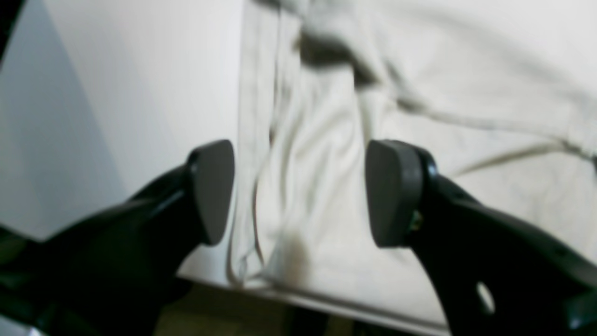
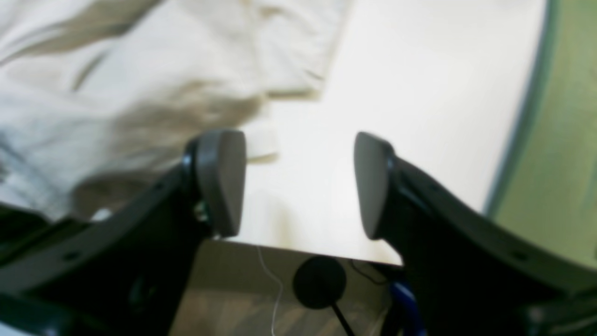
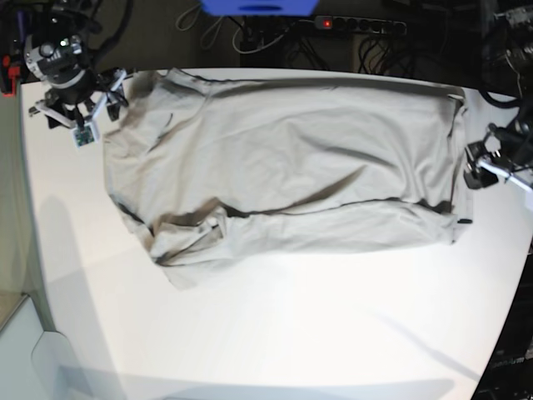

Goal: Layout the t-shirt on the table in an organized manner, then fold the t-shirt properly
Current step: 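Lower the spread shirt and open both grippers, then grasp the shirt's opposite edge with both grippers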

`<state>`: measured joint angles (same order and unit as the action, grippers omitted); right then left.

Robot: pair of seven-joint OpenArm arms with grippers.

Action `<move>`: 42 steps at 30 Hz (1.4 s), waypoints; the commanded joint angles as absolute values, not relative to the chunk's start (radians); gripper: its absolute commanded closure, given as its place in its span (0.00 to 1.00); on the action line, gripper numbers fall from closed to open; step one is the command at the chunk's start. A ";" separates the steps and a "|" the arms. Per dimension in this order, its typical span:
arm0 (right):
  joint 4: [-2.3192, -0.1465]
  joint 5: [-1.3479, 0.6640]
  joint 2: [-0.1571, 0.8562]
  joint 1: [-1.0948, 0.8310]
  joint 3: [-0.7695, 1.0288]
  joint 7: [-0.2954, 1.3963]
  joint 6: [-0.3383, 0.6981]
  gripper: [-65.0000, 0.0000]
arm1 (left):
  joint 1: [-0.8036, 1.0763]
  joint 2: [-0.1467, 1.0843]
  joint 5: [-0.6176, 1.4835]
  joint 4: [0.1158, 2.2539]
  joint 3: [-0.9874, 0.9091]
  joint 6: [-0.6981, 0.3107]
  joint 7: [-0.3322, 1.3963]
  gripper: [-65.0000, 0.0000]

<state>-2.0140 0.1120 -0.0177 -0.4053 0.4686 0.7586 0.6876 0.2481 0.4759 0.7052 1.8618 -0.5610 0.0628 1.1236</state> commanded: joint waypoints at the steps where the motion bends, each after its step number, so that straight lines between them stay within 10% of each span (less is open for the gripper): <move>1: -2.031 0.101 0.005 -0.378 0.470 0.740 0.698 0.38 | 0.217 0.490 0.707 1.845 -0.564 0.058 1.115 0.33; 21: -1.626 0.104 0.091 0.200 0.120 0.880 0.698 0.38 | -0.099 0.409 0.705 1.417 -0.340 0.067 0.852 0.33; 42: -1.560 0.104 0.088 0.228 0.120 0.806 0.698 0.38 | -0.194 0.335 0.702 1.225 -0.329 0.061 0.737 0.34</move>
